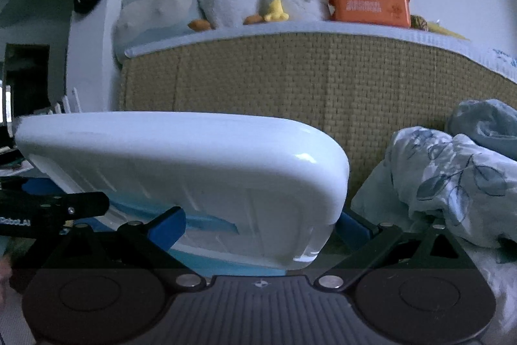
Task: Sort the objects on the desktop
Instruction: 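Lift the white lid off the bed with both grippers and tilt it up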
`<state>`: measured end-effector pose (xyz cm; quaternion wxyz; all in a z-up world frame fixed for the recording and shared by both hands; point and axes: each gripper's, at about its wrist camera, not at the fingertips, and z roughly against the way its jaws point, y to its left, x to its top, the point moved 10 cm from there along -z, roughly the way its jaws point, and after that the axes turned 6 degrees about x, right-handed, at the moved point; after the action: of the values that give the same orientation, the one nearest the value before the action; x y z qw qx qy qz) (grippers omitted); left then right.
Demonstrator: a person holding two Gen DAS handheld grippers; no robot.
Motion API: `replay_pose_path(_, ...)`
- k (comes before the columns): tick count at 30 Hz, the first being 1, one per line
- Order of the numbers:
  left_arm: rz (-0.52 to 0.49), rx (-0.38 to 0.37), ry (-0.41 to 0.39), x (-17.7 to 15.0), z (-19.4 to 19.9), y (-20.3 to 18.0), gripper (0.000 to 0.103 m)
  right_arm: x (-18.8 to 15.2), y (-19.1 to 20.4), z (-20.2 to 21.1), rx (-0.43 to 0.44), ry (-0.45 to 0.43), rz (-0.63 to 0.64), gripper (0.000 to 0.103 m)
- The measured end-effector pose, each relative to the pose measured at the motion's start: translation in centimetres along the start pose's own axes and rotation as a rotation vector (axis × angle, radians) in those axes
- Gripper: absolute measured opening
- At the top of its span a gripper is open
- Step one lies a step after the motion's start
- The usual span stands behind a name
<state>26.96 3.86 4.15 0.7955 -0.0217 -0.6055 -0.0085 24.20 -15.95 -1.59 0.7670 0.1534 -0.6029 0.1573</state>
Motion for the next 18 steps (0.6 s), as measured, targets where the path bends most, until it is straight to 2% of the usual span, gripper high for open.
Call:
replay_pose_path(3, 0.004, -0.001, 0.029, 0.2, -1.6, 0.5, 0.103, 0.2, -0.2, -1.5, -0.006, 0.021, 0.005, 0.101)
replay_pose_path(10, -0.02, -0.012, 0.024, 1.4, -3.9, 1.3, 0.103, 1.0, -0.6, -4.3, -0.004, 0.037, 0.023, 0.101)
replay_pose_path(13, -0.003, -0.023, 0.059, 1.3, -5.2, 1.6, 0.103, 1.5, -0.9, -5.3, -0.007, 0.035, 0.017, 0.101)
replay_pose_path(18, 0.054, -0.053, 0.127, 0.9, -7.6, 2.1, 0.103, 1.2, -2.9, -8.0, 0.012, 0.096, -0.098, 0.101)
